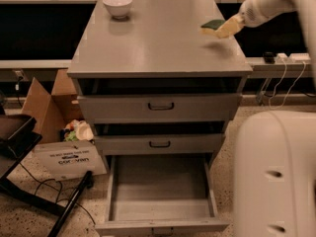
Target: Place sponge into bottom drawer
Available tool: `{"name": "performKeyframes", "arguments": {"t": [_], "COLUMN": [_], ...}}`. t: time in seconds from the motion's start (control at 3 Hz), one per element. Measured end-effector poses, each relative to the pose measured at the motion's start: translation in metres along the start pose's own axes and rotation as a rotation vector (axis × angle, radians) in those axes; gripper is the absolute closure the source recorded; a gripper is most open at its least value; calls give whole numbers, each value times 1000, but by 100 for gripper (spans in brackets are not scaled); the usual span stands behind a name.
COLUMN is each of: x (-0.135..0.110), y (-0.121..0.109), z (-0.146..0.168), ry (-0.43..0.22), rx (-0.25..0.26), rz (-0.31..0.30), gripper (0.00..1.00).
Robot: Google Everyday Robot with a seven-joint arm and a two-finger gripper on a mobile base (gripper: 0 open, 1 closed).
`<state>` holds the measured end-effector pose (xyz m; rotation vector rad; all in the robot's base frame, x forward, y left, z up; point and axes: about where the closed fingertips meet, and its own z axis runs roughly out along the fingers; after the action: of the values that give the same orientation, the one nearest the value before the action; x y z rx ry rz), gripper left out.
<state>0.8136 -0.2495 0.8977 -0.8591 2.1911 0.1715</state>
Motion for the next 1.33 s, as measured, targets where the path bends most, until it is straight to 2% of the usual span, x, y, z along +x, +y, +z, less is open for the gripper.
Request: {"name": "performKeyframes", "arguments": {"t": [0.33, 0.67, 1.0, 1.33], "x": [90, 152, 190, 252], "y": [4, 16, 41, 88], "z": [-105, -160, -199, -172], "ry": [151, 185, 104, -19], "rx": [-22, -30, -46, -167], "rz": [95, 176, 218, 262], "gripper": [100, 100, 100, 100]}}
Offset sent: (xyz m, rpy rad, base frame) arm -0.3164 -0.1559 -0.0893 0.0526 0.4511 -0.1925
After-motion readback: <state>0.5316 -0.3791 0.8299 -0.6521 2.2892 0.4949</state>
